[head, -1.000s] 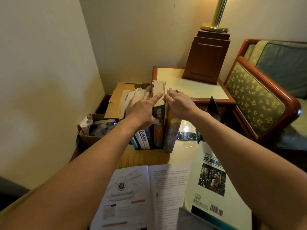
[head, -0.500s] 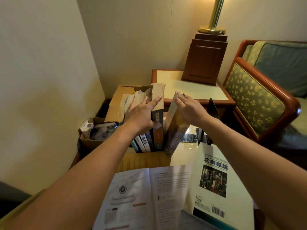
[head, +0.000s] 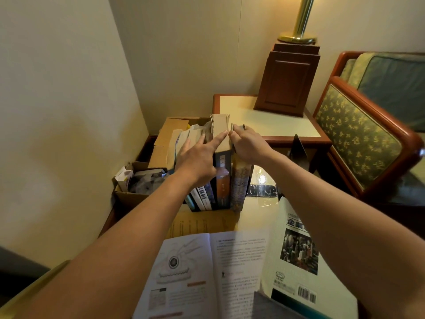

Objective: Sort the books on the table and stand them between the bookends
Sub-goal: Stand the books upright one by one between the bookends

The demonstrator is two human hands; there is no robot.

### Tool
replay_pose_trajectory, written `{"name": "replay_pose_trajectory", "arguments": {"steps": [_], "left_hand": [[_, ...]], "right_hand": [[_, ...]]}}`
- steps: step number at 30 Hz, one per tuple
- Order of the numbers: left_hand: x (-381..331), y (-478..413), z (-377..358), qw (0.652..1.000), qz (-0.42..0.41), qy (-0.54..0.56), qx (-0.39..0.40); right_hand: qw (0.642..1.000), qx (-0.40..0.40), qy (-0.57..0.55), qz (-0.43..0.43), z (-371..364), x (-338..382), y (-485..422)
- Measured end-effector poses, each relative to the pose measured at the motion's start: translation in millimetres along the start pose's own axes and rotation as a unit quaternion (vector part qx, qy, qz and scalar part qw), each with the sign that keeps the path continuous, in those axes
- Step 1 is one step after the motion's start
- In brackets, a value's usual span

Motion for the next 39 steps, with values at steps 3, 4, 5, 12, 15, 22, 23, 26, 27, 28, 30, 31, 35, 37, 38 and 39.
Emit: {"name": "replay_pose_trajectory", "arguments": {"steps": [3, 4, 5, 12, 15, 22, 23, 26, 27, 28, 30, 31, 35, 37, 38, 39], "left_hand": [[-1, 4, 2, 1.0, 0.003, -0.008, -0.002], [0, 7, 3, 1.0, -0.001, -0.013, -0.007], [1, 10, 5, 1.0, -0.006, -0.016, -0.018], [17, 56, 12, 0.992, -0.069, 0.045, -0.097], [19, 71, 12, 0.986, -0.101, 0.013, -0.131], [59, 132, 20, 0.959, -0.057, 0.12, -0.251], [71, 143, 13, 0.955, -0.032, 0.13, -0.266], [110, 165, -14, 0.947, 0.047, 0.161, -0.273], [124, 165, -27, 0.951, 0.084, 0.17, -0.245], [134, 163, -41, 0.96, 0.117, 0.166, -0.192], [132, 151, -75, 0.988, 0.11, 0.102, -0.036], [124, 146, -91, 0.993, 0.085, 0.068, 0.038], [96, 128, -116, 0.98, 0.1, 0.079, 0.151], [86, 127, -121, 0.983, 0.101, 0.067, 0.14], [84, 128, -124, 0.985, 0.101, 0.052, 0.13], [83, 131, -125, 0.987, 0.102, 0.044, 0.119]], "right_hand": [[1.0, 0.001, 0.001, -0.002, 3, -7, -1], [1.0, -0.003, 0.003, -0.002, 4, -9, 0], [1.0, -0.01, -0.006, -0.002, 5, -10, 1], [0.999, -0.031, 0.013, 0.007, -6, -12, 19], [0.998, -0.051, 0.04, 0.027, -8, -9, 29], [0.978, -0.114, 0.149, 0.095, -17, 0, 75], [0.976, -0.116, 0.149, 0.104, -22, 0, 83], [0.972, -0.116, 0.173, 0.112, -34, -1, 97], [0.97, -0.117, 0.18, 0.109, -36, -1, 100], [0.97, -0.116, 0.185, 0.106, -37, -1, 101], [0.971, -0.107, 0.188, 0.102, -38, 0, 103], [0.972, -0.103, 0.186, 0.101, -39, 0, 103], [0.974, -0.086, 0.187, 0.092, -35, 0, 104], [0.974, -0.075, 0.194, 0.088, -35, -2, 105], [0.973, -0.071, 0.199, 0.09, -35, -3, 105], [0.973, -0.068, 0.2, 0.093, -35, -4, 105]]}}
Point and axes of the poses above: each hand's wrist, its own y-axis away from the middle knuckle, its own z-axis out of the back of the hand, x = y × z, the point moved 8 cm from there along -y, towards the middle knuckle, and after that the axes turned 6 degrees about z, right-handed, at the moved point
